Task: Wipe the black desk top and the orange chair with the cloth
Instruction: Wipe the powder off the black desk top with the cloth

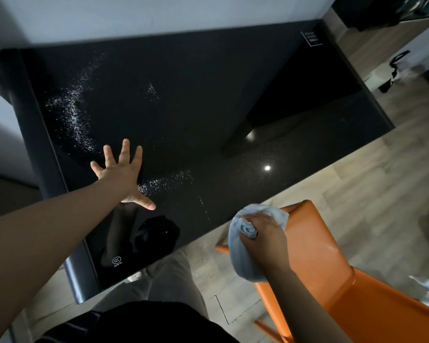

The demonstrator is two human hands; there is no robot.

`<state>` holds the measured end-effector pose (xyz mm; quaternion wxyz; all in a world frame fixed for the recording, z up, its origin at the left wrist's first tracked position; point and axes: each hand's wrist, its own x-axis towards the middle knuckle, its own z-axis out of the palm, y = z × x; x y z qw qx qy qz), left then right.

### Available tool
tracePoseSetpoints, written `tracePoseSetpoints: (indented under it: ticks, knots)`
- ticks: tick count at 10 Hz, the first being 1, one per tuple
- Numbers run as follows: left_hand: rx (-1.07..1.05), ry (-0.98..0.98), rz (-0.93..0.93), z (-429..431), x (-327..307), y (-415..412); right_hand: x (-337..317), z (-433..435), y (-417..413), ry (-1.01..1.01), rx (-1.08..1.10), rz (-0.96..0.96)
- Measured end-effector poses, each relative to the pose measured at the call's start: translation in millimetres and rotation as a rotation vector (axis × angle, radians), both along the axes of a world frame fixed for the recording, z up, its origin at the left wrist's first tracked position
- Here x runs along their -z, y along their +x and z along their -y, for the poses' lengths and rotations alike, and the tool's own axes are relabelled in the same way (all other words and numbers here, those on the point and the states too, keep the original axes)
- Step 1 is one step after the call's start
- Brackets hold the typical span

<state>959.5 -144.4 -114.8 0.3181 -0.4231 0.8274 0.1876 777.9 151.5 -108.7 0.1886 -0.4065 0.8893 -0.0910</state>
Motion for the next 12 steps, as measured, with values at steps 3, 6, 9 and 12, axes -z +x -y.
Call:
tracePoseSetpoints:
  ticks: [3, 6, 9, 12]
  knots:
    - [-0.134, -0.013, -0.121, 9, -12, 14, -103, 160, -18, 0.7, -0.037, -0.109]
    - [-0.187, -0.047, -0.23, 54, -38, 26, -96, 258, -42, -0.421, -0.194, 0.014]
    - [-0.23, -0.119, -0.216, 111, -21, 8, -67, 402, -52, -0.464, -0.342, -0.001]
    - [-0.205, -0.11, -0.084, 140, 6, -1, -39, 510, -54, -0.404, -0.462, 0.005]
